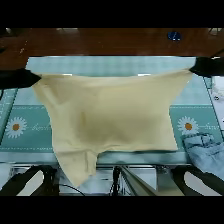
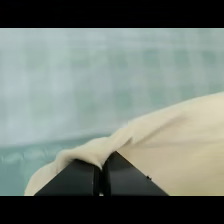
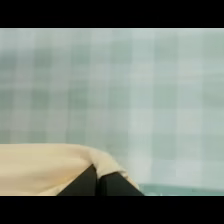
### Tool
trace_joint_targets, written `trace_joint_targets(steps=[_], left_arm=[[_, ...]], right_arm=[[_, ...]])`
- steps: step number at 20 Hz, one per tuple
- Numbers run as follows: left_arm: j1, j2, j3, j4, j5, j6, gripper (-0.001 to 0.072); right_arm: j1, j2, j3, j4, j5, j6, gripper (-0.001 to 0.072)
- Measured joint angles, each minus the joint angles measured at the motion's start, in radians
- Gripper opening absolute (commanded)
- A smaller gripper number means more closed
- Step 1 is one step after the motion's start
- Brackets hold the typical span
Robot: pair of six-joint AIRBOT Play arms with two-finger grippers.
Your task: Fold the shirts.
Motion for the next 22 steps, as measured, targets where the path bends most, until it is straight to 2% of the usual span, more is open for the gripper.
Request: trace_joint_targets(steps=[3, 6, 13, 18, 22], left_arm=[[-0.037, -0.185, 0.035, -0.015, 0.136, 0.052, 0.0028], [-0.069, -0.329, 0.063, -0.023, 0.267, 0.077, 0.0027], [-0.136, -0.523, 0.079, -0.028, 0.579, 0.135, 0.0027], [-0.159, -0.601, 0.08, -0.03, 0.813, 0.146, 0.0027], [-0.168, -0.646, 0.08, -0.029, 0.866, 0.149, 0.0027]], right_arm=[[0.05, -0.138, -0.013, -0.003, -0.22, -0.006, 0.002], [0.069, -0.241, -0.018, -0.005, -0.372, -0.01, 0.002], [0.079, -0.405, -0.019, -0.006, -0.699, -0.024, 0.002], [0.082, -0.496, -0.019, -0.006, -0.833, -0.026, 0.0019], [0.082, -0.54, -0.019, 0.002, -0.84, -0.026, 0.0019]])
